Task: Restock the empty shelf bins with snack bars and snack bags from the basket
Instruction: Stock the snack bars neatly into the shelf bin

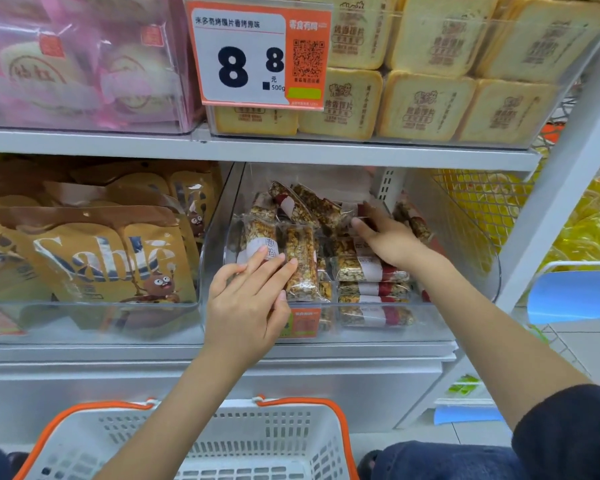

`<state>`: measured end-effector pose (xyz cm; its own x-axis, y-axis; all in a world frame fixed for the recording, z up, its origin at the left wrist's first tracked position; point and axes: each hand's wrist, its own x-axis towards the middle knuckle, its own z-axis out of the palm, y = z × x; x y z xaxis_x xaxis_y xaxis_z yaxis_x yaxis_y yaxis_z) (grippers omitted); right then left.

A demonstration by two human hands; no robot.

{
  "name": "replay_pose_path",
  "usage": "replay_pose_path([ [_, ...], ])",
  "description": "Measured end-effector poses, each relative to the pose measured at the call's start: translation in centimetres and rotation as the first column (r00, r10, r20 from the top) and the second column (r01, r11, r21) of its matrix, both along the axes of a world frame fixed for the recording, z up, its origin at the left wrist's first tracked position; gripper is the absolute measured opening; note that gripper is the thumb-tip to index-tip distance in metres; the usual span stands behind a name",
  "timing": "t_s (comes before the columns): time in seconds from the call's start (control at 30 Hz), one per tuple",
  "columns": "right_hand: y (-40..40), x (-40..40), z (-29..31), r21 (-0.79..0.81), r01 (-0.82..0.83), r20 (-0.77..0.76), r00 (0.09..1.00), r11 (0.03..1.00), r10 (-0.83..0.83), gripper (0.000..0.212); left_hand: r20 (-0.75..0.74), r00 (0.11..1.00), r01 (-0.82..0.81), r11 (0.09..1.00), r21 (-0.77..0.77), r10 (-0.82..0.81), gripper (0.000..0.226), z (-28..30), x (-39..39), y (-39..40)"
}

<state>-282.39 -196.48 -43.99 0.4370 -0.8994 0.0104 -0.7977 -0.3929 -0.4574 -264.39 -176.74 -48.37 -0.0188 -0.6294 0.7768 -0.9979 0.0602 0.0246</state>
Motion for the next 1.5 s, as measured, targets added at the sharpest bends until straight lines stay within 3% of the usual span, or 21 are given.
replay_pose_path([
  [0.07, 2.6, 0.0, 0.7, -0.283, -0.033, 0.163, 0.983, 0.958, 0.083, 0.048, -0.007, 1.0, 0.008, 1.0, -0.002, -0.008, 0.041, 0.1, 0.0, 0.1],
  [0.13, 5.3, 0.5, 1.5, -0.462, -0.208, 0.107, 0.952, 0.862, 0.287, 0.049, -0.015, 1.0, 0.012, 1.0, -0.003, -0.012, 0.04, 0.2, -0.1, 0.1],
  [0.2, 7.5, 1.7, 2.1, -0.432, -0.476, -0.065, 0.864, 0.766, 0.5, 0.067, -0.023, 1.0, 0.008, 1.0, 0.009, -0.008, 0.039, 0.5, -0.3, 0.2],
  [0.27, 8.6, 3.0, 2.1, -0.341, -0.576, -0.229, 0.817, 0.743, 0.528, 0.072, -0.046, 0.999, -0.002, 0.999, 0.049, 0.004, 0.04, 0.8, -0.4, 0.6],
  [0.37, 9.2, 3.1, 2.5, -0.348, -0.468, -0.218, 0.883, 0.812, 0.416, 0.055, -0.08, 0.997, 0.006, 0.985, 0.171, 0.008, 0.042, 1.8, -0.1, 1.3],
  [0.43, 9.5, 1.7, 3.0, -0.384, -0.347, 0.002, 0.927, 0.856, 0.376, 0.043, -0.131, 0.991, 0.054, 0.969, 0.241, -0.022, 0.044, 2.8, 0.0, 1.8],
  [0.5, 9.8, 0.1, 3.7, -0.277, -0.192, 0.311, 0.909, 0.941, 0.277, 0.032, -0.203, 0.979, 0.085, 0.965, 0.247, -0.035, 0.05, 3.8, -0.1, 2.1],
  [0.57, 10.2, -0.9, 4.1, 0.013, -0.092, 0.631, 0.773, 0.996, 0.063, 0.017, -0.274, 0.961, 0.11, 0.967, 0.232, -0.043, 0.059, 5.0, -0.9, 1.9],
  [0.63, 10.1, -1.1, 4.3, 0.332, -0.158, 0.804, 0.563, 0.93, -0.191, 0.015, -0.361, 0.929, 0.182, 0.952, 0.248, -0.084, 0.064, 6.1, -2.3, 1.3],
  [0.7, 10.0, -1.4, 4.4, 0.49, -0.265, 0.813, 0.482, 0.83, -0.326, 0.022, -0.467, 0.875, 0.294, 0.908, 0.3, -0.129, 0.069, 6.9, -3.9, 0.5],
  [0.77, 9.9, -1.9, 4.3, 0.496, -0.317, 0.793, 0.545, 0.808, -0.273, 0.029, -0.531, 0.831, 0.39, 0.855, 0.341, -0.167, 0.075, 7.1, -5.0, -0.3],
  [0.83, 9.6, -2.5, 3.9, 0.446, -0.303, 0.78, 0.594, 0.842, -0.199, 0.03, -0.518, 0.829, 0.44, 0.818, 0.37, -0.212, 0.076, 7.2, -5.4, -1.0],
  [0.93, 8.4, -3.4, 3.6, 0.361, -0.104, 0.772, 0.591, 0.927, -0.234, 0.027, -0.527, 0.828, 0.463, 0.765, 0.448, -0.192, 0.068, 7.1, -5.3, -1.6],
  [1.0, 7.5, -4.0, 3.8, 0.396, -0.033, 0.81, 0.484, 0.918, -0.332, 0.035, -0.528, 0.83, 0.457, 0.76, 0.462, -0.178, 0.063, 6.9, -5.3, -2.1],
  [1.1, 7.2, -4.4, 4.2, 0.493, -0.174, 0.861, 0.235, 0.852, -0.45, 0.062, -0.557, 0.814, 0.455, 0.779, 0.431, -0.167, 0.07, 7.5, -6.3, -3.7],
  [1.17, 7.5, -4.0, 4.5, 0.518, -0.234, 0.854, 0.198, 0.823, -0.481, 0.064, -0.504, 0.853, 0.385, 0.812, 0.439, -0.132, 0.073, 7.9, -6.9, -5.4],
  [1.27, 7.7, -4.4, 4.4, 0.561, -0.301, 0.828, 0.198, 0.771, -0.525, 0.046, -0.382, 0.919, 0.265, 0.872, 0.413, -0.098, 0.058, 8.1, -7.2, -7.5],
  [1.33, 7.6, -5.4, 4.6, 0.593, -0.239, 0.8, 0.278, 0.769, -0.531, 0.041, -0.288, 0.954, 0.218, 0.859, 0.463, -0.087, 0.047, 8.4, -6.9, -8.0],
  [1.43, 7.3, -7.2, 4.4, 0.498, 0.035, 0.668, 0.622, 0.866, -0.409, 0.039, -0.124, 0.986, 0.167, 0.718, 0.675, -0.113, 0.046, 9.1, -6.5, -7.8],
  [1.5, 7.1, -7.7, 3.5, 0.359, 0.155, 0.425, 0.851, 0.92, -0.309, 0.028, -0.115, 0.982, 0.182, 0.574, 0.798, -0.151, 0.049, 8.9, -6.6, -7.7],
])
